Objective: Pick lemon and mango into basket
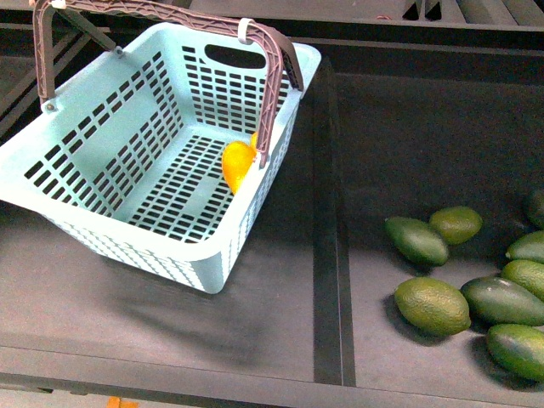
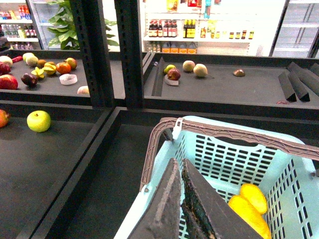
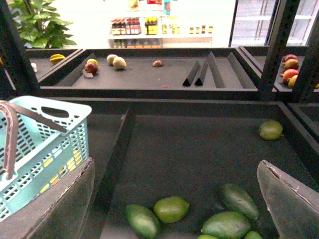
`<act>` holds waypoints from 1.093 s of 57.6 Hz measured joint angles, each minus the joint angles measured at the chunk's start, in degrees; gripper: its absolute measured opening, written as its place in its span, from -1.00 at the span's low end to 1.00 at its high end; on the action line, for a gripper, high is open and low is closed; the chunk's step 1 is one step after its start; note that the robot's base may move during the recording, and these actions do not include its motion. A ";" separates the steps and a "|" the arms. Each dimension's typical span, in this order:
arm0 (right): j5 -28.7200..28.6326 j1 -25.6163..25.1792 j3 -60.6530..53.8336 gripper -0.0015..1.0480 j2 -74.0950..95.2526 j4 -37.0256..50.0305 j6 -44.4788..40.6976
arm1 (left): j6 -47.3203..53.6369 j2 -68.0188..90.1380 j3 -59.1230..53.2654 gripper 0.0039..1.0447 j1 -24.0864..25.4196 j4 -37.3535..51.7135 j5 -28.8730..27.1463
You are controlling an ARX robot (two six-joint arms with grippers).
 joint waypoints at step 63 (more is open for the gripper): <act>0.00 0.00 0.00 0.83 0.00 0.00 0.00 | 0.42 -48.04 -13.62 -0.94 5.35 -33.48 5.49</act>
